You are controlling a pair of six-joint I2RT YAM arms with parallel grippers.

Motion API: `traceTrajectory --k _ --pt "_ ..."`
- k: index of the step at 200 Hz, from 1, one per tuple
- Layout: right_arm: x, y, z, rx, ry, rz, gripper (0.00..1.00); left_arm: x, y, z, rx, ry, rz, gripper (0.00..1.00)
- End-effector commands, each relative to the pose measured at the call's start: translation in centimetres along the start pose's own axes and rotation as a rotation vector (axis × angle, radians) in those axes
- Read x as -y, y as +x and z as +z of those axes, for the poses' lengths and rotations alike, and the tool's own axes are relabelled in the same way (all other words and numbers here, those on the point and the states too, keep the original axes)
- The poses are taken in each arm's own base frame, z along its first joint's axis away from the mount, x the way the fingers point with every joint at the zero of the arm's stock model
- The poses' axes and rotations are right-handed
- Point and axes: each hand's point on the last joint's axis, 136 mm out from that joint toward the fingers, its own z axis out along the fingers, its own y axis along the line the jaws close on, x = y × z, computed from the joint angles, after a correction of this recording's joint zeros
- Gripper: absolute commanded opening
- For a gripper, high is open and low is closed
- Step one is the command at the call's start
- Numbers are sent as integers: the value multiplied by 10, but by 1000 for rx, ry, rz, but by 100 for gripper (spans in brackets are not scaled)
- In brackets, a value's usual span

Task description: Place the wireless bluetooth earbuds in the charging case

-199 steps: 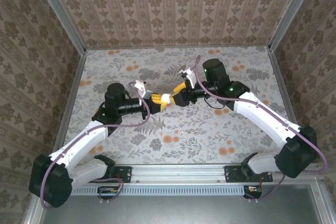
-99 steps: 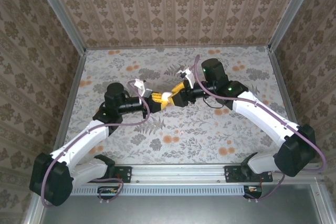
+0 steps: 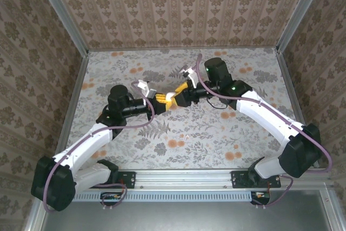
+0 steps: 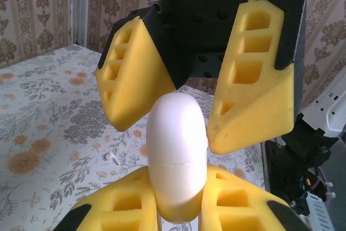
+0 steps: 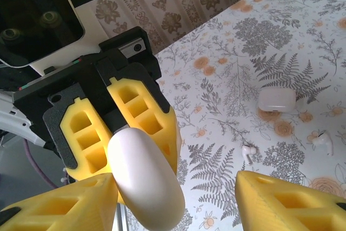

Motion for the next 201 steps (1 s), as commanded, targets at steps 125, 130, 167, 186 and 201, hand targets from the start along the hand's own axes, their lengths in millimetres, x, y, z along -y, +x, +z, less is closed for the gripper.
traceTrajectory --k 125,130,167,186,201 --pt "54 -17 -14 41 199 79 59 28 -5 -3 26 114 58 0" --pt "54 -18 -15 44 200 83 59 28 -5 -3 28 111 60 0" --pt "53 -22 -17 60 202 101 59 27 -2 -5 28 91 63 0" --pt "51 -24 -18 68 195 108 59 25 -2 -5 24 80 61 0" --pt "47 -26 -20 74 184 112 59 23 -1 -6 24 64 63 0"
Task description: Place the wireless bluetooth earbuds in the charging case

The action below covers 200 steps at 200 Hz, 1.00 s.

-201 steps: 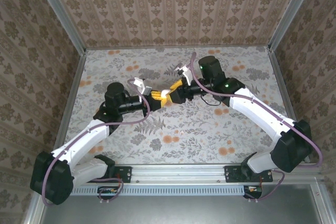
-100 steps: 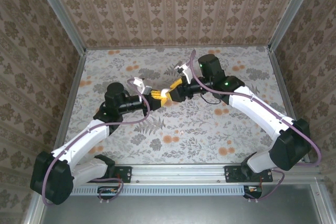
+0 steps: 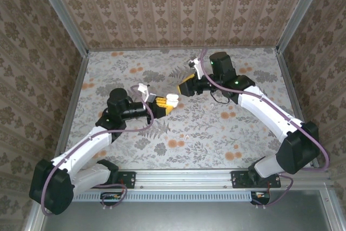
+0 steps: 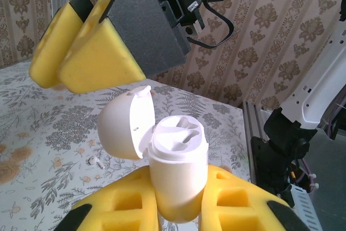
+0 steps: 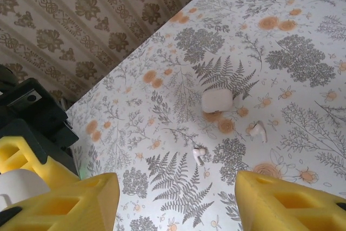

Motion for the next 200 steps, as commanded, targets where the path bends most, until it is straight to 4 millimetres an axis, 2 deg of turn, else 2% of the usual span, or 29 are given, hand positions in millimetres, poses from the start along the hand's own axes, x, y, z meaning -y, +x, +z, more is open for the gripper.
traceTrajectory --k 1,49,77,83,106,125,152,165,169,182,200 --pt "-4 -14 -6 40 0 6 59 5 -4 -2 14 7 39 0" --pt "-19 -19 -18 68 -39 21 59 -2 -2 -5 11 -50 41 0" --pt "-14 -14 -17 57 -17 73 59 -9 1 -6 5 -95 46 0" --pt "-20 -19 -26 80 -13 73 59 -11 2 -7 5 -106 49 0" --pt "0 -7 -30 48 107 209 59 -19 8 -11 -14 -162 50 0" --pt "20 19 -29 -9 217 364 58 -27 16 -18 -46 -225 56 0" --pt "41 79 -18 -129 321 606 54 -35 25 -28 -77 -300 81 0" --pt "43 107 -13 -184 362 692 52 -41 29 -33 -94 -348 90 0" --pt "48 122 -7 -219 387 726 51 -42 30 -35 -97 -355 94 0" --pt "52 152 -1 -266 453 790 50 -43 33 -38 -112 -372 101 0" --pt "49 183 3 -303 539 826 49 -43 38 -42 -129 -384 110 0"
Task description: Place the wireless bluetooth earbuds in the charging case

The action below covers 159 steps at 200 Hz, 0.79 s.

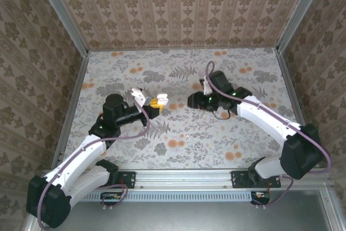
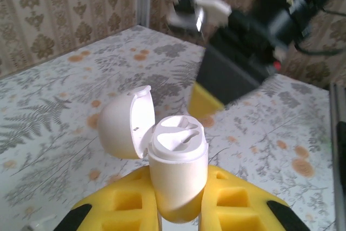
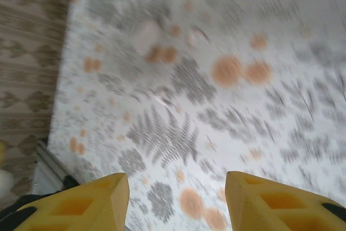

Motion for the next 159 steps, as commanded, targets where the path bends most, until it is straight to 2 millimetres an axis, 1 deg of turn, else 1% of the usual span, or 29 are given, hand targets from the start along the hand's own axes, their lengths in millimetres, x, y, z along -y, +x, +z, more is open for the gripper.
traceTrajectory --k 1,19,44,51,75,111,159 --pt "35 37 18 -41 183 167 49 -7 12 -7 -38 -54 44 0" --pt "43 55 29 -47 252 185 49 -6 17 -9 -47 -57 47 0" --pt "45 74 45 -82 307 190 49 -5 24 -13 -50 -60 44 0" --pt "49 82 48 -110 339 193 48 -4 26 -14 -52 -60 43 0" --pt "45 94 63 -162 381 161 43 0 30 -19 -46 -61 39 0" --pt "45 105 80 -218 440 133 36 3 32 -25 -25 -75 35 0" --pt "47 107 91 -257 472 117 32 4 36 -30 -12 -89 24 0"
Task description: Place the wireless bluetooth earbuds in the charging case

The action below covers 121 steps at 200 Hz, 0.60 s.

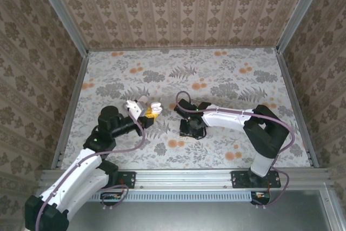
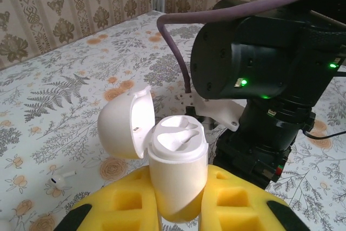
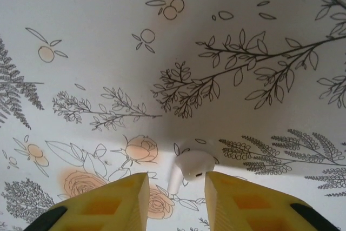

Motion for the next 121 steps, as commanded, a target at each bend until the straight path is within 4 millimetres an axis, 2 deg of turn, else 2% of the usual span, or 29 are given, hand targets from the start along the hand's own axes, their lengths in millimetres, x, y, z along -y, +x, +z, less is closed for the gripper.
traceTrajectory --k 1,60,121 --pt "6 1 3 -19 58 0 32 -2 2 -3 5 -21 -15 0" --pt "6 0 13 -48 101 -39 26 -3 3 -2 -3 -22 -17 0" --pt "-1 -12 9 -36 131 -144 19 -5 4 -2 -7 -30 -25 0"
